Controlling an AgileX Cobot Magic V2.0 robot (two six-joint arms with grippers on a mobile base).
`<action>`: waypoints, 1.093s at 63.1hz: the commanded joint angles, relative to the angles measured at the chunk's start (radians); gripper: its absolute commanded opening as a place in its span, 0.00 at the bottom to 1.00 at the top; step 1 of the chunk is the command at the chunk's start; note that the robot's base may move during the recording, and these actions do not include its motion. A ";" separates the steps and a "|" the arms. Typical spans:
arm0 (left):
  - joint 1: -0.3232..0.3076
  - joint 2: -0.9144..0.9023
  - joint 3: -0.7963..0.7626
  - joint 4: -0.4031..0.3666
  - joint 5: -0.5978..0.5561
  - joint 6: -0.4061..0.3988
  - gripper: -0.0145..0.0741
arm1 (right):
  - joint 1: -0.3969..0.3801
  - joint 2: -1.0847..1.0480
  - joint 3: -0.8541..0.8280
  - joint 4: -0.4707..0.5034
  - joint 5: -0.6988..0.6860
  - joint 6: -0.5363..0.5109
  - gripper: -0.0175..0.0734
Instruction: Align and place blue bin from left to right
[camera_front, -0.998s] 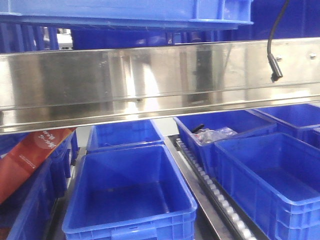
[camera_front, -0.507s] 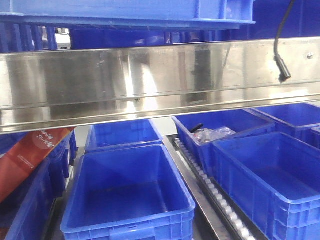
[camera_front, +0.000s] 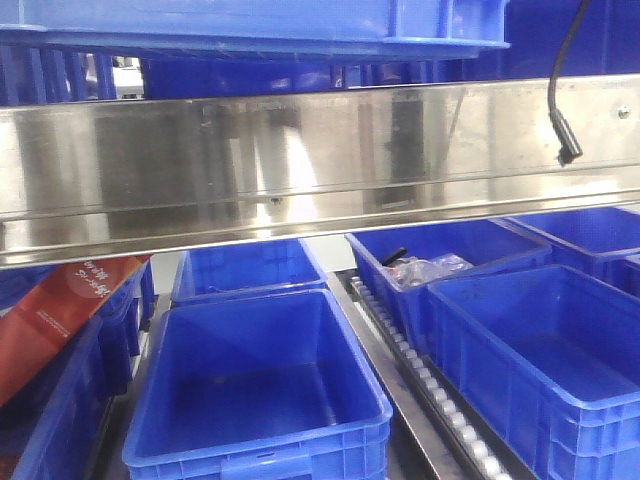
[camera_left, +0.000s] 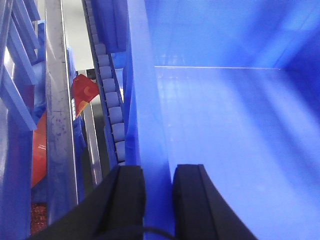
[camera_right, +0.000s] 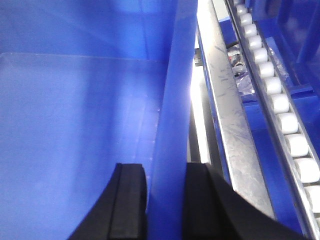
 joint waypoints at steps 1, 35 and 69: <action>0.002 -0.027 -0.021 0.011 -0.079 0.005 0.15 | -0.001 -0.028 -0.014 -0.024 -0.089 -0.027 0.12; 0.002 -0.027 -0.021 0.009 -0.086 0.004 0.15 | -0.002 -0.024 -0.055 -0.009 -0.174 -0.080 0.12; 0.002 0.067 -0.018 0.049 -0.105 -0.044 0.15 | -0.078 0.131 -0.170 -0.005 -0.292 -0.134 0.12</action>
